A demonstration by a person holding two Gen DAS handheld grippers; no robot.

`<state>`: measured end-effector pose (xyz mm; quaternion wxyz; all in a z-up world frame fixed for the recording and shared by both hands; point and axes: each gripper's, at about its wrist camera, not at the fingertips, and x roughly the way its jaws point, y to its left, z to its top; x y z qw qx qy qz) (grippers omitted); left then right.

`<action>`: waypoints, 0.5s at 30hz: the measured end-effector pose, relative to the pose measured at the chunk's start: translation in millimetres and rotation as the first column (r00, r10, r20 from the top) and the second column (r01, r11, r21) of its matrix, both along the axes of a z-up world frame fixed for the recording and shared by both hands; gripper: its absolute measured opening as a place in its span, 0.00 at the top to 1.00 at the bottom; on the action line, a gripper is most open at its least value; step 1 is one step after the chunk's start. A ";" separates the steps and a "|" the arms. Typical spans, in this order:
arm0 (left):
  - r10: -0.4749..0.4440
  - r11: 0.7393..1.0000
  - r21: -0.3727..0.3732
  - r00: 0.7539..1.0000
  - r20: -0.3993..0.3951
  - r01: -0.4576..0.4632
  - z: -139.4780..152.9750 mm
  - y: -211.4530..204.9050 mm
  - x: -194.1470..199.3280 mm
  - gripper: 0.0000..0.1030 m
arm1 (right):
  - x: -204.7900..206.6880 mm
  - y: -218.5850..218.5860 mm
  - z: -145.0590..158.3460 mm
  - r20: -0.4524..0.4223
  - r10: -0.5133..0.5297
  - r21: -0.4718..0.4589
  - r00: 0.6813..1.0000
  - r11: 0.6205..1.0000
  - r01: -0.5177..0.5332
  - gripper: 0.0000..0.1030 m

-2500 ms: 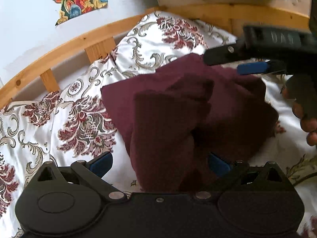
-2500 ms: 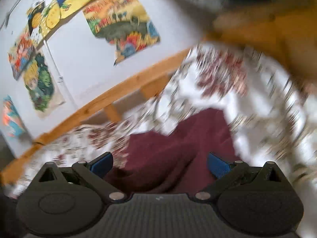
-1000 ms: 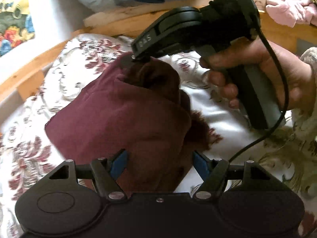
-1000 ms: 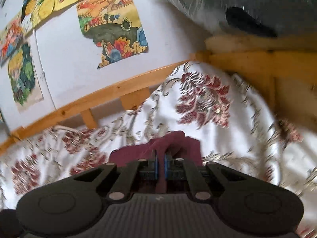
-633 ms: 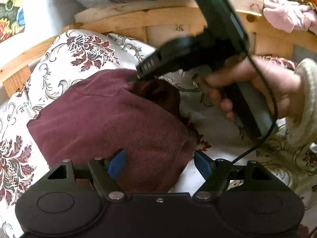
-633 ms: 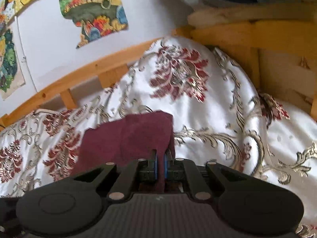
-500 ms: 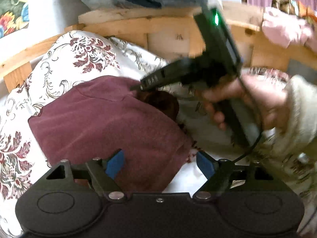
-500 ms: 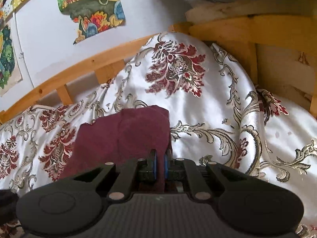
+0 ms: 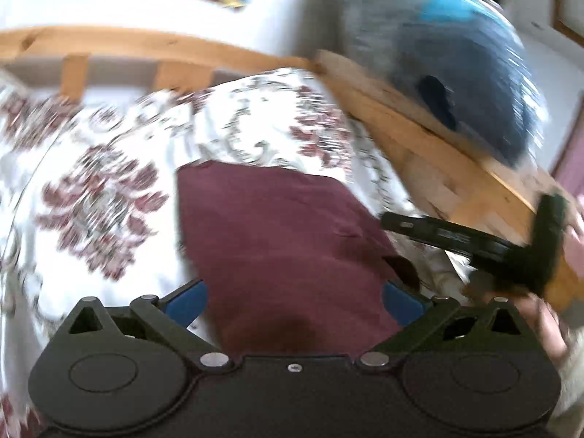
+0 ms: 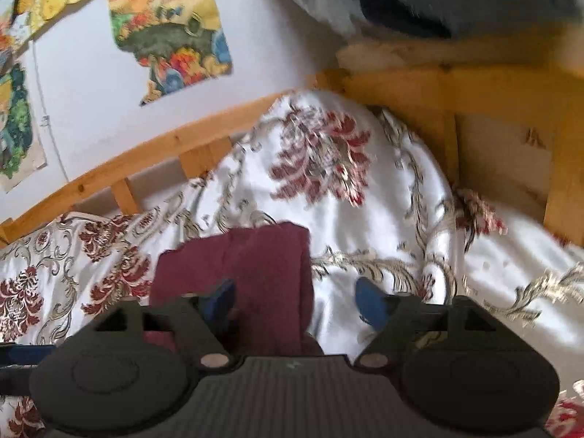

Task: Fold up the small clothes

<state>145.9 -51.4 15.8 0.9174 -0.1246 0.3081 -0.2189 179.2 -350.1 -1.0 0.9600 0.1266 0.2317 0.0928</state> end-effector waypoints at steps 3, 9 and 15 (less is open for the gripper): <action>0.064 0.998 -0.001 0.997 -0.039 -0.064 -6.3 7.1 -1.1 0.01 | -12.6 7.6 9.0 0.013 0.018 -0.042 1.000 0.999 -0.017 0.07; 0.141 0.990 0.020 0.970 -0.197 -0.140 -24.8 8.8 10.4 0.01 | -36.3 42.7 6.1 -0.081 0.151 -0.212 0.985 0.963 -0.165 0.00; 0.085 0.995 0.067 0.976 -0.202 -0.073 -32.9 -4.9 1.9 0.01 | -67.0 66.5 -14.2 -0.125 0.160 -0.481 0.979 0.853 -0.201 0.00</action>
